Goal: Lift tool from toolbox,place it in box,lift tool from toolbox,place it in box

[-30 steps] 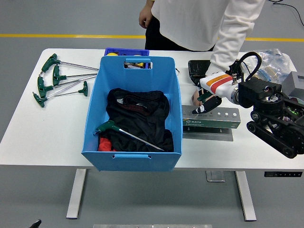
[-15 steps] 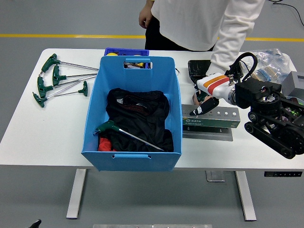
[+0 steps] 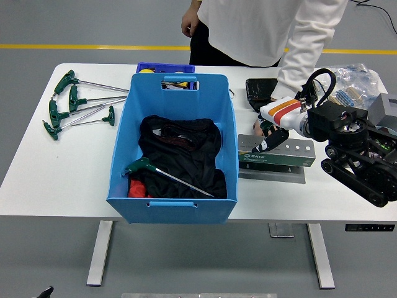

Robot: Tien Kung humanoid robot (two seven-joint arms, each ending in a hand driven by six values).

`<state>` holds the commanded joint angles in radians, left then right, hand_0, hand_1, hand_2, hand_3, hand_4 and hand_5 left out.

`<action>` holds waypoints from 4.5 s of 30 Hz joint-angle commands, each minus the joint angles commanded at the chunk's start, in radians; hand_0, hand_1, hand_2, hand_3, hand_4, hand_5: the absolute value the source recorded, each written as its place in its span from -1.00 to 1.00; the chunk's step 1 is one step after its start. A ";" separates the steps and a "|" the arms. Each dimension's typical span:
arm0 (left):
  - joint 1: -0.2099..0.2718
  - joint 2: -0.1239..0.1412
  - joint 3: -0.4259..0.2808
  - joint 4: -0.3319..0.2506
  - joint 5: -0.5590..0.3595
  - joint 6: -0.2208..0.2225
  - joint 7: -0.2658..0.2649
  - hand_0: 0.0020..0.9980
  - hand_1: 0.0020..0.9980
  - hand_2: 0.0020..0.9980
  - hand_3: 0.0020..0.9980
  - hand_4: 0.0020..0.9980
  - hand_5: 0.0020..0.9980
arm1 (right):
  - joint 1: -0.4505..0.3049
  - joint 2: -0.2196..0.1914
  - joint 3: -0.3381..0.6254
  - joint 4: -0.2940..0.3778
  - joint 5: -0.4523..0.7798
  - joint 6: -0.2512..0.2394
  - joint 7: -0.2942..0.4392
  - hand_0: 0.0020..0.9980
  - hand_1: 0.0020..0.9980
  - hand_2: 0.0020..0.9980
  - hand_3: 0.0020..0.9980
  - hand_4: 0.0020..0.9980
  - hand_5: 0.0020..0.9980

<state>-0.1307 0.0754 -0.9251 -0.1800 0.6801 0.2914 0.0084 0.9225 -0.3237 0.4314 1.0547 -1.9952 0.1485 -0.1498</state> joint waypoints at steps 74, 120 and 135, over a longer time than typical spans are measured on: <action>-0.002 0.006 -0.012 0.000 0.010 0.001 0.002 0.47 0.49 0.53 0.31 0.28 0.10 | 0.080 0.079 0.076 0.444 -0.039 -0.082 0.041 -0.81 -0.79 -0.63 -0.57 0.88 0.37; 0.004 0.001 0.000 0.000 -0.001 0.019 -0.003 0.47 0.49 0.53 0.30 0.27 0.07 | -0.196 -0.106 0.358 0.332 -0.063 -0.156 0.013 0.68 0.65 0.98 1.00 1.00 0.27; 0.001 -0.008 -0.036 0.000 0.052 0.019 0.008 0.47 0.49 0.52 0.29 0.27 0.07 | -0.455 -0.162 0.677 0.405 0.422 -0.316 0.191 0.66 0.62 0.84 0.85 1.00 0.30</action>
<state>-0.1295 0.0673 -0.9608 -0.1800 0.7325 0.3108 0.0169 0.4680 -0.4860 1.1085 1.4592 -1.5730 -0.1672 0.0409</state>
